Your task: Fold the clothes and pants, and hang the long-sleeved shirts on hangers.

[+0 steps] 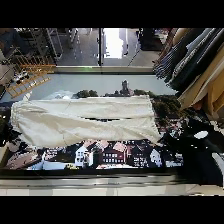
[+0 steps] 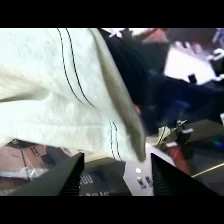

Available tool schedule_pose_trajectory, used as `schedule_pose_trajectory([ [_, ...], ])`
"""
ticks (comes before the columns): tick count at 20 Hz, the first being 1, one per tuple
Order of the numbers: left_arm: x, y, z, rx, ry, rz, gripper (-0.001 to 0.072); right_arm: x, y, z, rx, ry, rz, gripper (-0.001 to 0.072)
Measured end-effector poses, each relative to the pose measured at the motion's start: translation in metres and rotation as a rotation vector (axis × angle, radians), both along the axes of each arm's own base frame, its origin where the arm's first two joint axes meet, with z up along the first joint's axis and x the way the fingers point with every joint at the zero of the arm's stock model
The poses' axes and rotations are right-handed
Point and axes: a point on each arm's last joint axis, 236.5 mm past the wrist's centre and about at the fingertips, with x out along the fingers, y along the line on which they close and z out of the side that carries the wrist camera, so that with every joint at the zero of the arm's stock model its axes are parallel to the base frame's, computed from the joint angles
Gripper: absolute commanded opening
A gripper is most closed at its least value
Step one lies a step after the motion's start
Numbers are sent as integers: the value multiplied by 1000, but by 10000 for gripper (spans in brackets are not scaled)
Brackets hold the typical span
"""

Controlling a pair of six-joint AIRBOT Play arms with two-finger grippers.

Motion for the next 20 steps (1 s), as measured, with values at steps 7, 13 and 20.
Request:
schedule_pose_trajectory([
  [7, 2, 4, 18, 20, -27, 4, 15, 21, 20, 27, -80, -131, 124, 34],
  [13, 9, 40, 75, 136, -133, 28, 13, 10, 43, 210, -186, -519, 246, 33],
  [20, 5, 50, 86, 256, -88, -49, 15, 38, 6, 271, -318, -640, 73, 555],
])
